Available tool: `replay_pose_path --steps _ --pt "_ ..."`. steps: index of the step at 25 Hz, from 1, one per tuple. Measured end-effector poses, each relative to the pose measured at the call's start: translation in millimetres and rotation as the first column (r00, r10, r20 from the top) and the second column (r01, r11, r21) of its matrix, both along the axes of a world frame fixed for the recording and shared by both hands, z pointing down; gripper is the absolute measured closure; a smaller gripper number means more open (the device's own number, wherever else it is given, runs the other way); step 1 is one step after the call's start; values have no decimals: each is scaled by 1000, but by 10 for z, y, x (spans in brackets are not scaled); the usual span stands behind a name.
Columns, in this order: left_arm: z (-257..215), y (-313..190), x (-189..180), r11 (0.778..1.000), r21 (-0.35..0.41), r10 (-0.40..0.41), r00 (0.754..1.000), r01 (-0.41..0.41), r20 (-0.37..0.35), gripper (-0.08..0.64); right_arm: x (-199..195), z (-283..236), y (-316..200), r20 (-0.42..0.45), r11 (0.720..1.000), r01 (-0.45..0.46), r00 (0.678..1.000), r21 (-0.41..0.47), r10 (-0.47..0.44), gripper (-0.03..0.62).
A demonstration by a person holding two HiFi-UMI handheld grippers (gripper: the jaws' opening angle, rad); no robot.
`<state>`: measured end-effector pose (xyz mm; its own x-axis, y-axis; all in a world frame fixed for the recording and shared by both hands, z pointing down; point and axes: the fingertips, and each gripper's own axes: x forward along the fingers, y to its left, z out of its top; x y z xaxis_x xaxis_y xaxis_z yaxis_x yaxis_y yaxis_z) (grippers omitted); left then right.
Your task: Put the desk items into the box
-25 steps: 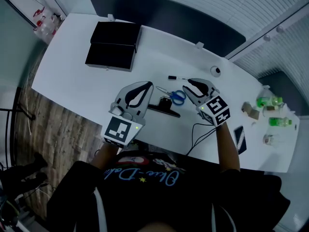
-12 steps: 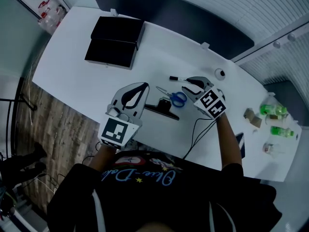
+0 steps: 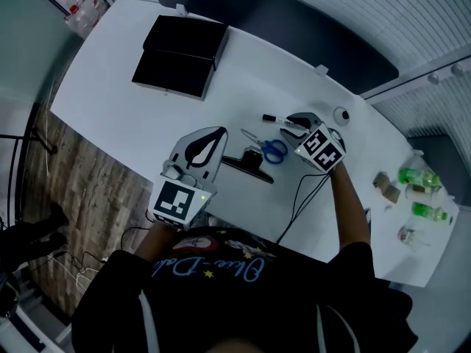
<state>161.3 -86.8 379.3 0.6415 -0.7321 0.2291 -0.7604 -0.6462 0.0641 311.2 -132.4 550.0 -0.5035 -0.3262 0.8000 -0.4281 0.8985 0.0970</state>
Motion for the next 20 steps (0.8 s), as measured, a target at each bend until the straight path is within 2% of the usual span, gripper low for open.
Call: replay_pose_path --steps 5,10,20 --pt "18 -38 -54 1000 1 -21 1000 21 9 551 59 163 -66 -95 998 56 994 3 -56 443" --pt "30 -57 -82 999 0 -33 999 33 10 551 141 323 -88 -199 990 142 970 -1 -140 443" --pt "71 -56 -88 999 -19 -46 999 47 15 551 137 436 -124 -190 986 141 969 -87 -155 469"
